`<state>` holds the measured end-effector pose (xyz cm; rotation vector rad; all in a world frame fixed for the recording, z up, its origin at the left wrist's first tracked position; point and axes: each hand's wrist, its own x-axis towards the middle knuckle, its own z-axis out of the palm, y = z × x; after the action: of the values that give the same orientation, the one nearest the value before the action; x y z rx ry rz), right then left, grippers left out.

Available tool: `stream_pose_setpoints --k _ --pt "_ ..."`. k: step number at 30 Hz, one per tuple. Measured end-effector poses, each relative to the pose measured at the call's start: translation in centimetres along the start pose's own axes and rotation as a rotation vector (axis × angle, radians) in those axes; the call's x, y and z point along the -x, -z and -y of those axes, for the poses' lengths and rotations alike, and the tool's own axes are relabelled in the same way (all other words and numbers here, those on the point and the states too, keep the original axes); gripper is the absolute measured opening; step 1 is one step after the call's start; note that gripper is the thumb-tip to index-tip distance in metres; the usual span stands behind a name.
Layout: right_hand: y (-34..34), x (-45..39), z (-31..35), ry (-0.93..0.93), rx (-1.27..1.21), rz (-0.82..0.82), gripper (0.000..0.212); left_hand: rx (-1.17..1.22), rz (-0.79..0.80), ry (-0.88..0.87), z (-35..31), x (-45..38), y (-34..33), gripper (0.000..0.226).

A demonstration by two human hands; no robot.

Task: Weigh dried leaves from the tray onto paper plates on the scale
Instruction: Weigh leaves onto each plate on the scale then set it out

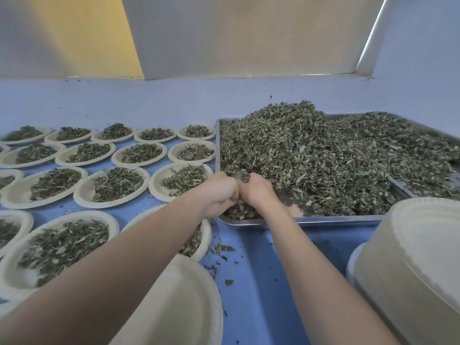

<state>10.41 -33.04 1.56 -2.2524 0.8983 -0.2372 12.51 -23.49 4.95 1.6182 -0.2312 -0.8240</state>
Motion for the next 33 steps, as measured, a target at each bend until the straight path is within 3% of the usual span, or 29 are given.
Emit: stream_pose_setpoints --k 2,4,7,11,15,18,25,33 --pt "0.2 -0.9 -0.4 -0.092 -0.226 -0.072 0.041 -0.02 -0.007 -0.036 -0.5 0.4 -0.1 0.032" --pt "0.5 -1.7 -0.8 -0.213 -0.565 -0.122 0.038 -0.007 -0.042 -0.076 -0.8 0.2 -0.1 0.055" --pt "1.2 -2.3 -0.9 -0.363 -1.016 -0.111 0.034 0.067 -0.021 -0.089 -1.0 0.6 0.0 0.053" --pt "1.9 -2.1 -0.5 -0.456 -1.355 -0.082 0.035 0.196 0.062 0.078 -1.0 1.4 -0.2 0.057" --pt "2.0 -1.1 0.5 -0.395 -1.383 -0.15 0.033 0.419 0.133 0.189 -1.4 1.9 -1.1 0.052" --pt "2.4 0.2 1.7 -0.331 -1.333 -0.17 0.042 0.556 0.133 0.157 -1.9 2.0 -1.3 0.043" --pt "4.1 3.7 5.1 -0.183 -1.307 -0.065 0.032 0.623 -0.01 0.003 -3.4 4.9 -0.8 0.039" --pt "3.5 11.8 7.2 -0.01 -1.288 0.101 0.032 0.68 -0.045 -0.068 -2.4 13.4 1.6 0.039"
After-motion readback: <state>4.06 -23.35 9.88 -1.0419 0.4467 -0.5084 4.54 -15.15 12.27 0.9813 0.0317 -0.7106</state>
